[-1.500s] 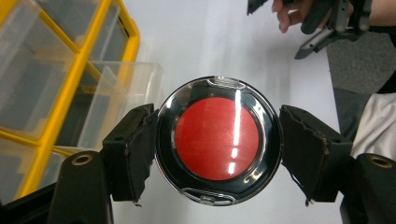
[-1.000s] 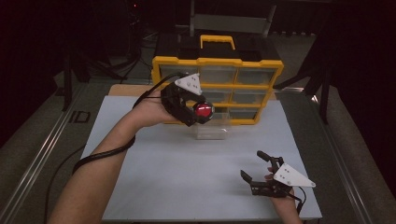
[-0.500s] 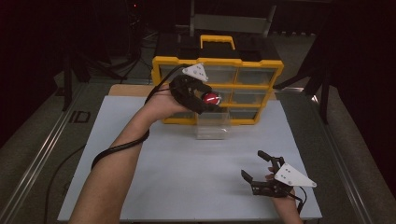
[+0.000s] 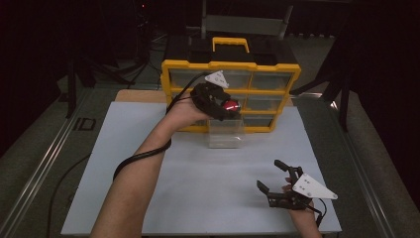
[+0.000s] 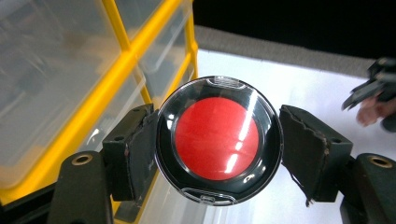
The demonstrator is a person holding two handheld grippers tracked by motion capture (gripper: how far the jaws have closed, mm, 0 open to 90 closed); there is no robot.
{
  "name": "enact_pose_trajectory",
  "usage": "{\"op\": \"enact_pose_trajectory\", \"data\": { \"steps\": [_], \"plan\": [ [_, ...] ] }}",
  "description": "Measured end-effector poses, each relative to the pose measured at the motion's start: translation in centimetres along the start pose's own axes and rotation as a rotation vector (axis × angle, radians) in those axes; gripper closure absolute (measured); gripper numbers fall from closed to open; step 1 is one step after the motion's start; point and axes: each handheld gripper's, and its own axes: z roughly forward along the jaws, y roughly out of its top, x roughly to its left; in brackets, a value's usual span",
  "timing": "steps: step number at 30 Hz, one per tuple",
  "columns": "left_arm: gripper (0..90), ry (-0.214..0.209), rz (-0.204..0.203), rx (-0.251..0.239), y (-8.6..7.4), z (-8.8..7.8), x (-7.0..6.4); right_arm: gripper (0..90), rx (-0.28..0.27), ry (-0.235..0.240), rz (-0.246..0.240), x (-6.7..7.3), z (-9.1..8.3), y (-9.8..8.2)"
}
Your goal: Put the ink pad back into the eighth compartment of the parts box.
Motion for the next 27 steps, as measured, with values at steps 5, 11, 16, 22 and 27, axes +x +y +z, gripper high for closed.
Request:
{"op": "enact_pose_trajectory", "data": {
  "steps": [5, 11, 16, 22, 27],
  "plan": [
    [31.0, 0.005, -0.003, 0.028, -0.6, 1.3, 0.2, 11.6, -0.006, 0.003, 0.007, -0.1, 0.0, 0.0],
    [31.0, 0.019, -0.015, 0.074, -1.5, 2.7, 0.6, 11.6, -0.006, 0.003, 0.004, -0.1, 0.0, 0.0],
    [31.0, 0.004, -0.046, 0.101, -2.0, 3.7, 0.9, 11.6, -0.006, 0.001, 0.005, -0.1, 0.0, 0.0],
    [30.9, 0.002, -0.057, 0.161, -2.9, 5.3, 1.0, 11.6, -0.007, 0.002, 0.004, -0.2, -0.1, 0.0],
    [30.9, 0.017, -0.077, 0.201, -3.4, 6.3, 1.3, 11.6, -0.007, -0.001, 0.004, -0.3, -0.1, 0.0]
  ]
}}
